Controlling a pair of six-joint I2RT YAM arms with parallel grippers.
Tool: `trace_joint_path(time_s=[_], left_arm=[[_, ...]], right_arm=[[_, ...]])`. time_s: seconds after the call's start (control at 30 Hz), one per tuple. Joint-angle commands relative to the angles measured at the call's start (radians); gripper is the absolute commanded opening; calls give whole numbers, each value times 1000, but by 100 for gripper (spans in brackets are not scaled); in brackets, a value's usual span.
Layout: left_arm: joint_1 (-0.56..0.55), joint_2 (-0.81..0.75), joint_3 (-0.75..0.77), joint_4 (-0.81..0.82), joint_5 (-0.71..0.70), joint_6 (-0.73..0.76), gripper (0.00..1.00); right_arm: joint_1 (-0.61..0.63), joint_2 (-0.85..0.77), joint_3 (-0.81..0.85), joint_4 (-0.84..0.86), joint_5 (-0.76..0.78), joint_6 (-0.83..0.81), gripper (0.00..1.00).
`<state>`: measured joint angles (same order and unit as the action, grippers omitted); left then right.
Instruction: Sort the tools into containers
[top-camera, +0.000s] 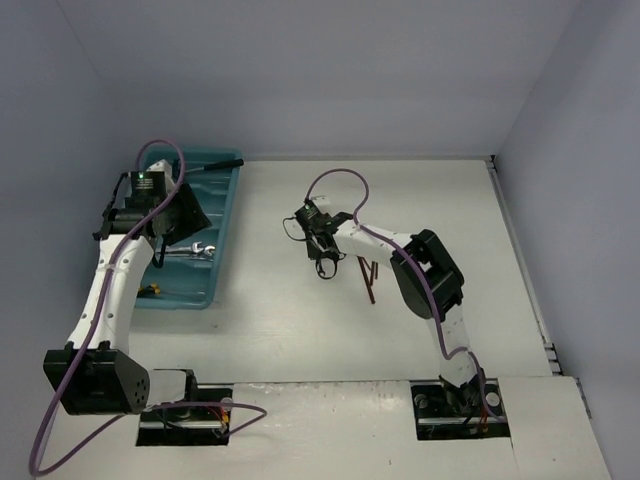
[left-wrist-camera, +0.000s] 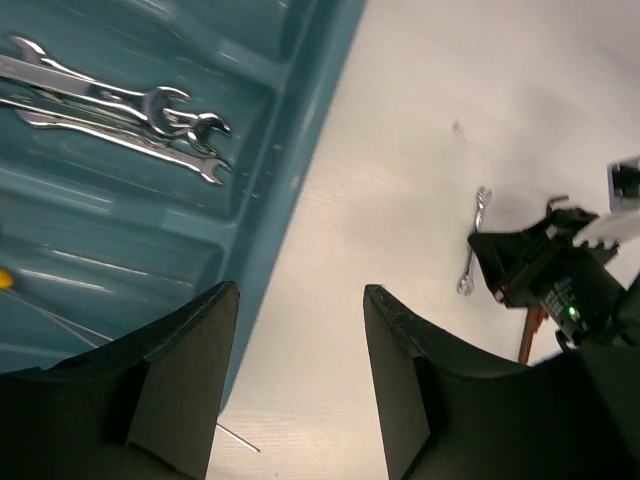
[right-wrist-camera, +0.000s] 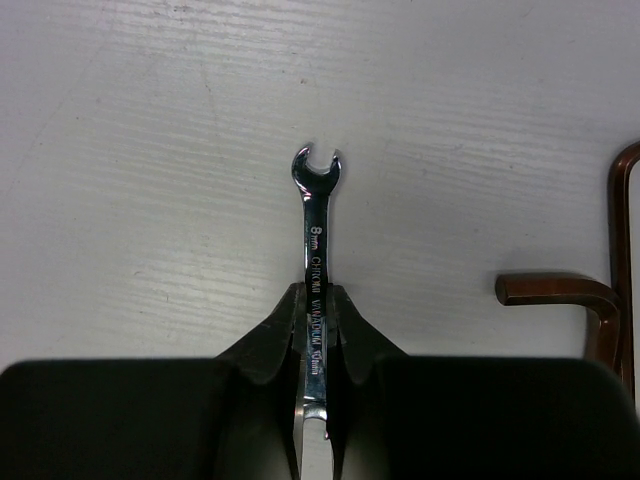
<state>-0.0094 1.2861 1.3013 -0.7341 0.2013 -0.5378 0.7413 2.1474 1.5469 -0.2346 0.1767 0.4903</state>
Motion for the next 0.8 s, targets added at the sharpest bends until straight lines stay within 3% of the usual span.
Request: trace_joint_path(time_s=[0.0,0.13,0.4,0.77], left_arm=[[-104,-27,16,19,83,-7,50],[-200,-17,21,46,142,-47,50],[-309,-1,-50,304,299,-217,50],[-424,69,-42,511,343,-319,50]], right_arm=[[37,-74,-73,-101,5,-24,0],[64,-222,-114,-59,1,-71,0],[91,-498,-236,68,-81,-163,0],[104,-710,-271,155,-201,-230,0]])
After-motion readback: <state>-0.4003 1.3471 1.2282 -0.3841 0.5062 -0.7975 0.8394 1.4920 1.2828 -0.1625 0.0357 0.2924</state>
